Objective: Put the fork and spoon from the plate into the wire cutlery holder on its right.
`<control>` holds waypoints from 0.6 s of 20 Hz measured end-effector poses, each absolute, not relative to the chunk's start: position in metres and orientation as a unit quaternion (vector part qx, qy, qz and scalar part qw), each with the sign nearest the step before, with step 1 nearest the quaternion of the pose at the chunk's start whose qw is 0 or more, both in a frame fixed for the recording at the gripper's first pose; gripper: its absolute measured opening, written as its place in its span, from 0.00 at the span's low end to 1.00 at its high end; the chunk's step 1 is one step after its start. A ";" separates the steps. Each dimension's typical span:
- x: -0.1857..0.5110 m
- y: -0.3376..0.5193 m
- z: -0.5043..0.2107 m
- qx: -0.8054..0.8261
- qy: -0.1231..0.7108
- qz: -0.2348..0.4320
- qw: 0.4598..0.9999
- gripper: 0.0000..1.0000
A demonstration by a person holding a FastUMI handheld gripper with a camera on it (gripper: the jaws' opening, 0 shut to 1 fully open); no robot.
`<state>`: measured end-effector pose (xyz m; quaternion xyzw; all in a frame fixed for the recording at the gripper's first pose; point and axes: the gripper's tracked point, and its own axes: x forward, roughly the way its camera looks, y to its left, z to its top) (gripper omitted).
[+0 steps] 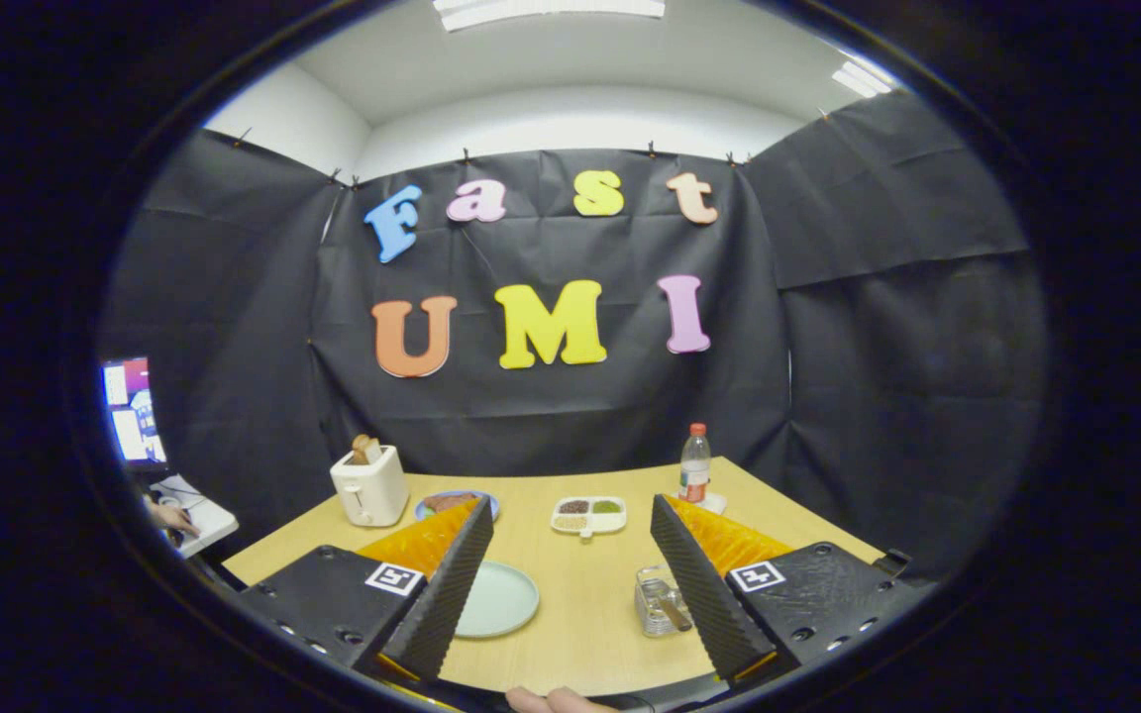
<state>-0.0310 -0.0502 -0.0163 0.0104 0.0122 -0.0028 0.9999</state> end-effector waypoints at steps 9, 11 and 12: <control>-0.065 -0.013 -0.015 0.008 0.011 0.011 1.000 0.96; -0.070 -0.009 -0.012 0.004 0.009 0.012 1.000 0.96; -0.071 -0.009 -0.010 0.002 0.007 0.011 1.000 0.96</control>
